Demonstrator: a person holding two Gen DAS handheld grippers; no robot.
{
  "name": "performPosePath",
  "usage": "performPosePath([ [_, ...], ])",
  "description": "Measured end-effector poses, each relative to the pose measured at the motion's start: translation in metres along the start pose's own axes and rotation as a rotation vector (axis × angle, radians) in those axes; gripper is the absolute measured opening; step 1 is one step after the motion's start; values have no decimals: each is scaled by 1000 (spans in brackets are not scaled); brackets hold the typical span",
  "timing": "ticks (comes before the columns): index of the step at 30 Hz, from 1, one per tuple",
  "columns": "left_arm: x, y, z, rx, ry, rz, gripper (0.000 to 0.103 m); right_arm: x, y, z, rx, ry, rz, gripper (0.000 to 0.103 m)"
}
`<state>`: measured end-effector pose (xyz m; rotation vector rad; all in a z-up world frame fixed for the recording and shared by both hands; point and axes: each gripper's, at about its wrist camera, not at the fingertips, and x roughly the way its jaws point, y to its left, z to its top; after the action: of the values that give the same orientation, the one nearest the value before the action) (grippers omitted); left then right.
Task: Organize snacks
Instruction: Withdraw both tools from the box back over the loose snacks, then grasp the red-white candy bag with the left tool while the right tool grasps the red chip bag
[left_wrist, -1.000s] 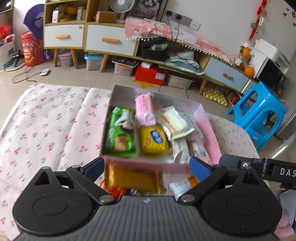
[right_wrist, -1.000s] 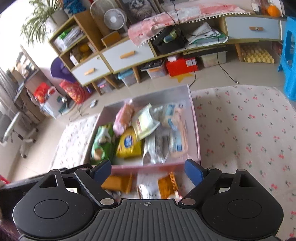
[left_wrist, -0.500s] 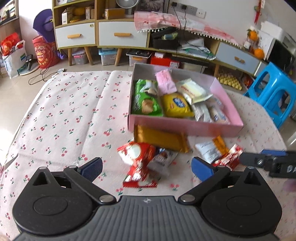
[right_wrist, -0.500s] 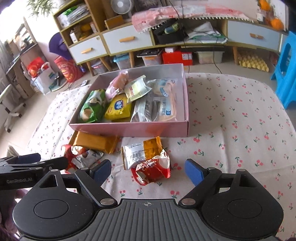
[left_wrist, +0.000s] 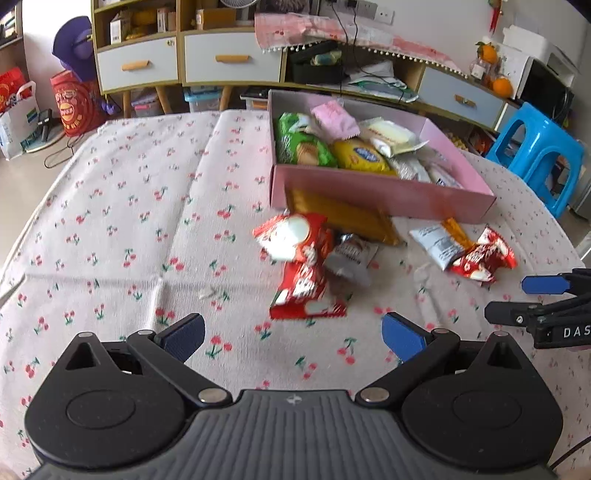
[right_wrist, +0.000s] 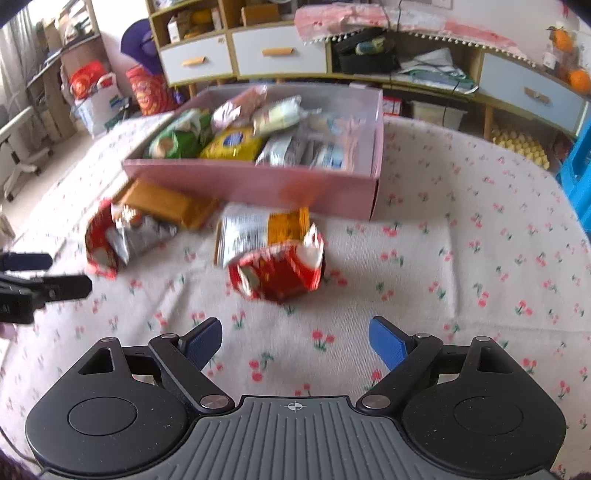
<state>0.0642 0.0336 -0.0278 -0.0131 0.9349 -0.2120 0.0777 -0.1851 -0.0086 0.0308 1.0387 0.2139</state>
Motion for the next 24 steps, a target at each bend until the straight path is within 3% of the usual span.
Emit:
performPosePath([
  [3,4,3,-7,20,2,-1,102,2,5,-7,-61,-21,-16,98],
  [8,6,1,-13,62,-19,2,102,6,7,-14,-90,-47,-14,103],
  [14,6,0,-19,123,-76,12,103,9,8,-18,-123,-127,11,103],
  [20,12,-1,-13,126,-108,4,102,17,11,-5,-131,-102,14,103],
  [24,14,-1,-5,112,-113,-8,91,19,12,1,-138,-95,14,103],
])
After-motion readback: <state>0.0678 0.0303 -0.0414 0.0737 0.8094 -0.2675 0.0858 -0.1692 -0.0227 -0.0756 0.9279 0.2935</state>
